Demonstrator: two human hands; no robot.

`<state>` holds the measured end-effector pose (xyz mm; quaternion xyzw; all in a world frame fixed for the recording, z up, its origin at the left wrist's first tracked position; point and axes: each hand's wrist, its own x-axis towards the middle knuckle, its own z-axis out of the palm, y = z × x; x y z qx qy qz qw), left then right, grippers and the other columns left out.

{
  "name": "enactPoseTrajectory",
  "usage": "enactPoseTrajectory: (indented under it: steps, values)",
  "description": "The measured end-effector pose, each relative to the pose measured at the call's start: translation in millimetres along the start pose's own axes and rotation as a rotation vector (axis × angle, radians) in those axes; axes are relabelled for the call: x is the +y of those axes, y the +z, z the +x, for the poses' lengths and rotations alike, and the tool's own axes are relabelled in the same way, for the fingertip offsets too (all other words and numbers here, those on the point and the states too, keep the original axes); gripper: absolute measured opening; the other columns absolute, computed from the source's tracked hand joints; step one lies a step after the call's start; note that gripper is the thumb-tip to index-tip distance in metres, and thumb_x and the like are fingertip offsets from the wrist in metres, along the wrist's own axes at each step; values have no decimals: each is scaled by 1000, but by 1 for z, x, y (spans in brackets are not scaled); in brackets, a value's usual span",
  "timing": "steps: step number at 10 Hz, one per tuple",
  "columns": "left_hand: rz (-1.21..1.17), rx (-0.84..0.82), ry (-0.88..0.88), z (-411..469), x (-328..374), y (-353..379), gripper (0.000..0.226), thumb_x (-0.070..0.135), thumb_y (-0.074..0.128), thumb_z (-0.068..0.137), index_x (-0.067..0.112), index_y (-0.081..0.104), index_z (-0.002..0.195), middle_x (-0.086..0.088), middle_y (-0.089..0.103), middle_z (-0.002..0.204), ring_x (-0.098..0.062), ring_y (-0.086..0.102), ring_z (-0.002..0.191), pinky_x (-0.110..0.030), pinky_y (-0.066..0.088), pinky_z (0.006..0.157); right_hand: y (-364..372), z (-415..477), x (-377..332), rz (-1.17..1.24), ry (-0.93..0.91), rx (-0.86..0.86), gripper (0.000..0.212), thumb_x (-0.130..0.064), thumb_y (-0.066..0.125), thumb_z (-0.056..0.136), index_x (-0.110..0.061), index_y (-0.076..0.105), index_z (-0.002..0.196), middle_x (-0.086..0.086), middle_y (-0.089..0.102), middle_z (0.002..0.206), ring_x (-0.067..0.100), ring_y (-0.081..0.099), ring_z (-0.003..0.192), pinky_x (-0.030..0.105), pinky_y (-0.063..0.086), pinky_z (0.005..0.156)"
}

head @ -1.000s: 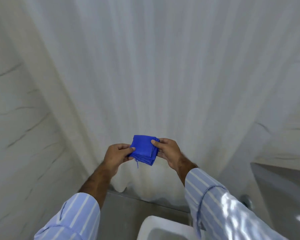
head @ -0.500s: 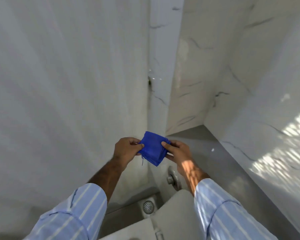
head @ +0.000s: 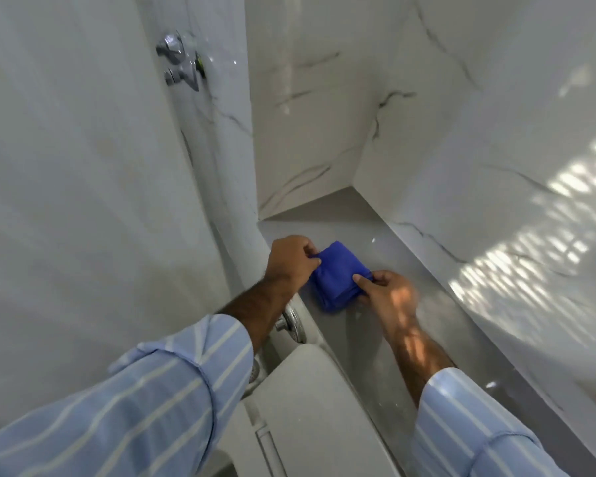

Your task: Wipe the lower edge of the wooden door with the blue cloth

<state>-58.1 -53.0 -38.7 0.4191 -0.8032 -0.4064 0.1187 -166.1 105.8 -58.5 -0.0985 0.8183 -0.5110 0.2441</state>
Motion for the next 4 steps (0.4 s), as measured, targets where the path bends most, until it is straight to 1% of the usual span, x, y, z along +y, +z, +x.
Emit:
enactPoseTrajectory:
  steps: [1, 2, 3, 4]
  values:
    - [99, -5, 69, 12, -8, 26, 16, 15, 77, 82, 5, 75, 95, -12, 75, 102, -27, 68, 97, -37, 54, 91, 3, 8, 15, -314, -74, 67, 25, -33, 81, 81, -11, 71, 79, 7, 74, 77, 27, 68, 73, 28, 46, 56]
    - [201, -1, 85, 14, -14, 32, 18, 22, 73, 85, 8, 72, 97, -11, 73, 104, -29, 65, 101, -39, 53, 88, 6, 10, 12, -488, -123, 101, 27, -38, 81, 81, -16, 64, 79, 1, 68, 77, 25, 64, 77, 27, 38, 57]
    - [468, 104, 125, 3, -18, 24, 33, 44, 63, 92, 19, 65, 113, -8, 63, 118, -28, 57, 109, -41, 50, 85, 10, 1, 2, -666, -287, 254, 52, -37, 83, 78, -4, 58, 108, 13, 63, 106, 36, 60, 104, 38, 49, 80]
    - [555, 187, 193, -9, -22, 10, 48, 53, 53, 94, 19, 57, 127, -9, 57, 131, -28, 54, 118, -41, 48, 92, 9, -10, -5, -781, -485, 239, 72, -38, 76, 86, 6, 48, 136, 26, 52, 140, 42, 45, 134, 46, 40, 109]
